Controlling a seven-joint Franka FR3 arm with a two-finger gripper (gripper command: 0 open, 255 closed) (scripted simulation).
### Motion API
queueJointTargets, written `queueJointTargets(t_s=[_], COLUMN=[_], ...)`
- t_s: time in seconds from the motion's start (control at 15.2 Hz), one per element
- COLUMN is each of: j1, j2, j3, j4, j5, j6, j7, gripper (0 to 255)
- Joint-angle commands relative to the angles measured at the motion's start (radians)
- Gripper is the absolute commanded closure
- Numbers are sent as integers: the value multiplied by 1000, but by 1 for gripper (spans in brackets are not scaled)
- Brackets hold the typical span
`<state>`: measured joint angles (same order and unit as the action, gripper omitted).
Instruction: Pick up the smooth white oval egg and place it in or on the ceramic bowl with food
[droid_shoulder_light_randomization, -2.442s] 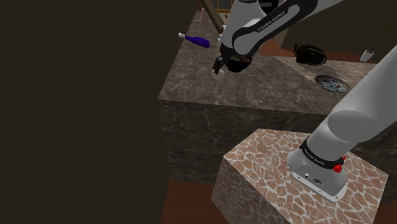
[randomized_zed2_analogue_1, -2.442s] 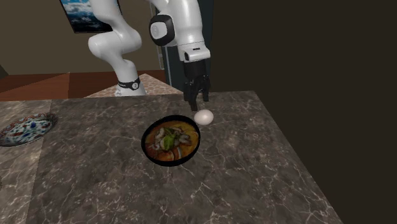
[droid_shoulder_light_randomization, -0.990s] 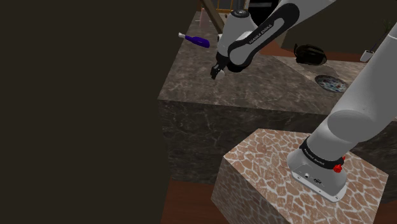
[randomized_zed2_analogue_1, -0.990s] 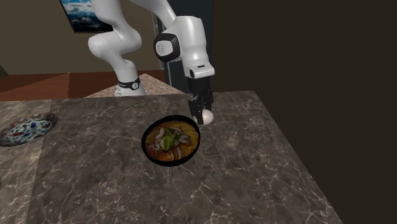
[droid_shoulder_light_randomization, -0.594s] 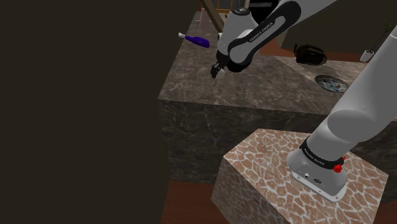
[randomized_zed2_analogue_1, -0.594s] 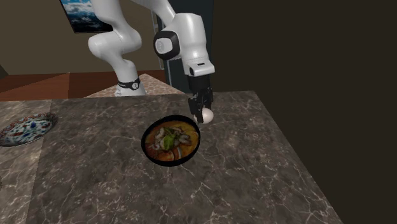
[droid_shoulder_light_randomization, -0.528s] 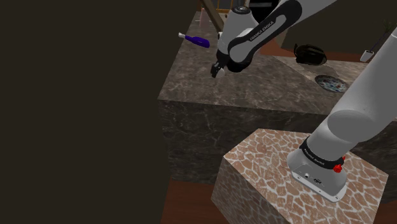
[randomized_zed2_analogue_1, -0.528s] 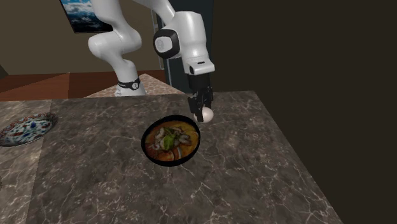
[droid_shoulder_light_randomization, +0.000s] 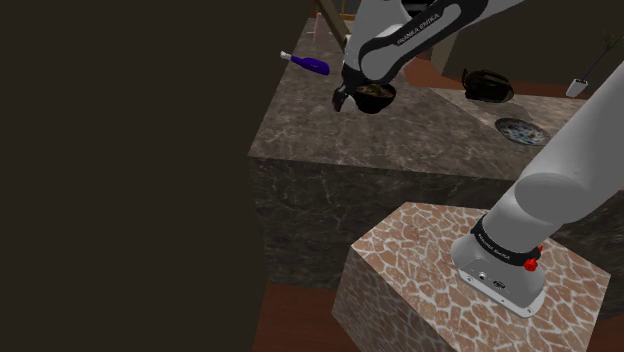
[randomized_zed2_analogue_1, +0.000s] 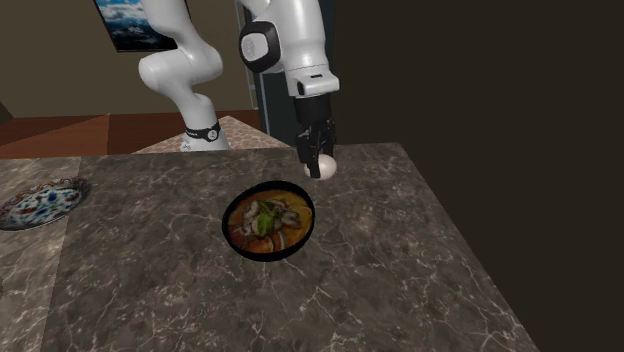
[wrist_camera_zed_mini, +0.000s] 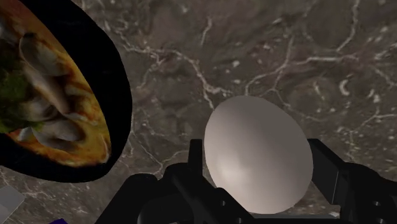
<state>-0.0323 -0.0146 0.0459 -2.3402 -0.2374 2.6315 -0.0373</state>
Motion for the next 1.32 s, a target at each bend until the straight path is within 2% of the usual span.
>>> queueJointTargets(t_s=[0.0, 1.25], j1=[1, 13], j2=[-18, -138], j3=[1, 1], j4=[10, 147], j5=[12, 78], j6=[-27, -280], j7=[-11, -81], gripper=[255, 255])
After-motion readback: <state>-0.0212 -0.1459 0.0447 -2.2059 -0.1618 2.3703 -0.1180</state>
